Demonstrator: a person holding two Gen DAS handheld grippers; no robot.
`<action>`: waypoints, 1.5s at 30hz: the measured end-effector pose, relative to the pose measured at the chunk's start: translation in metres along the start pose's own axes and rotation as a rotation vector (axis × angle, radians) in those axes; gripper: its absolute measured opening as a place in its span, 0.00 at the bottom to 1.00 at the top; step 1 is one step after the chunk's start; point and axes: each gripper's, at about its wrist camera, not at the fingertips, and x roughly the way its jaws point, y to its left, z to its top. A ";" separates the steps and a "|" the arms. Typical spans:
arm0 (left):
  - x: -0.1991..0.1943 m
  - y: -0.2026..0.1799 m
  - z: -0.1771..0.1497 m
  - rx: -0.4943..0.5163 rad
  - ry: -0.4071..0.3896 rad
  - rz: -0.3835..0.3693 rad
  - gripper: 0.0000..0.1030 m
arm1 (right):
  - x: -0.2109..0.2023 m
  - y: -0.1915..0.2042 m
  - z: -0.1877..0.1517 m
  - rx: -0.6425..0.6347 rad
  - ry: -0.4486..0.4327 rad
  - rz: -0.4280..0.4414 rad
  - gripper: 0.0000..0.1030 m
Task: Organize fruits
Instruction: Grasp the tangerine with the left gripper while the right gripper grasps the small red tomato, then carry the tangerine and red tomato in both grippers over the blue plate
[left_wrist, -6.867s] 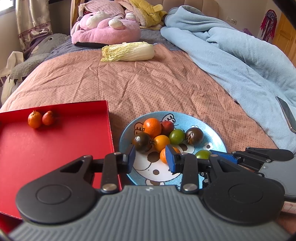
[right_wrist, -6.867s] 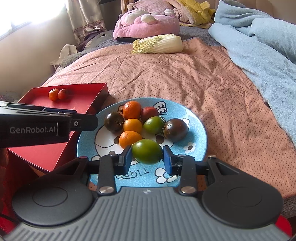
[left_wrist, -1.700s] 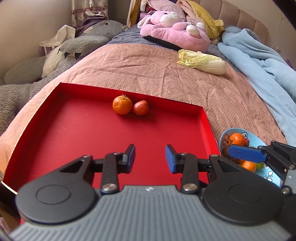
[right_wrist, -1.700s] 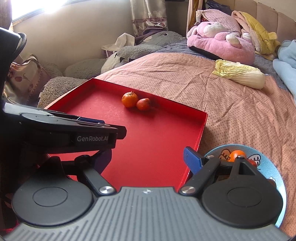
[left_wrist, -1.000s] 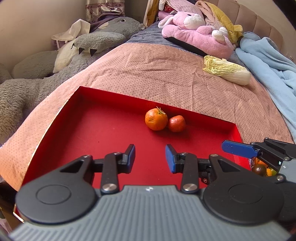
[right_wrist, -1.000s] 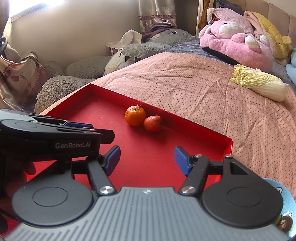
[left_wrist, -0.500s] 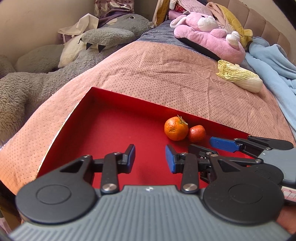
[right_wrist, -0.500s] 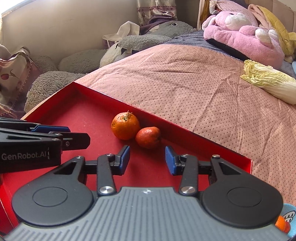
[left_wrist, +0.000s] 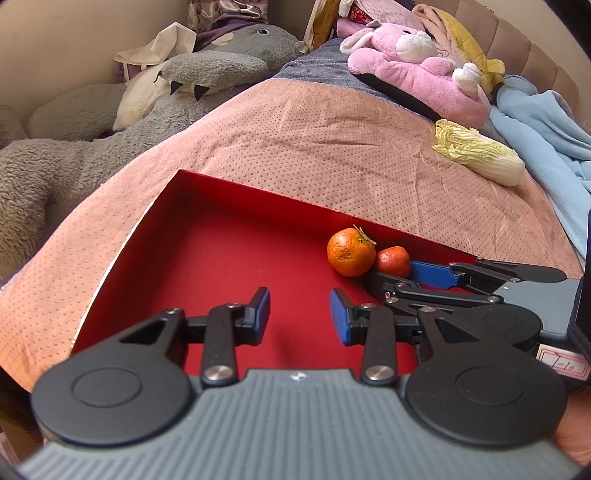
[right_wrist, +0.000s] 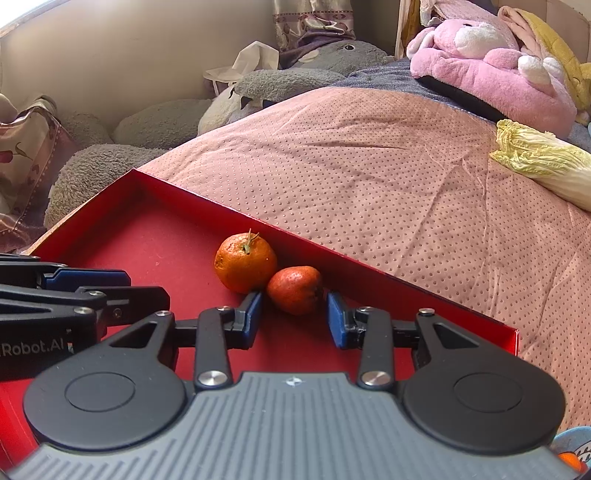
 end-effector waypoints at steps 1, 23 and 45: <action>0.000 0.000 0.000 0.001 0.000 0.000 0.38 | 0.000 0.000 0.000 -0.004 -0.002 -0.005 0.37; 0.040 -0.048 0.019 0.085 0.008 -0.010 0.51 | -0.082 -0.022 -0.057 0.089 0.002 0.022 0.37; 0.053 -0.048 0.025 0.062 0.005 0.046 0.41 | -0.116 -0.025 -0.070 0.104 -0.020 0.010 0.37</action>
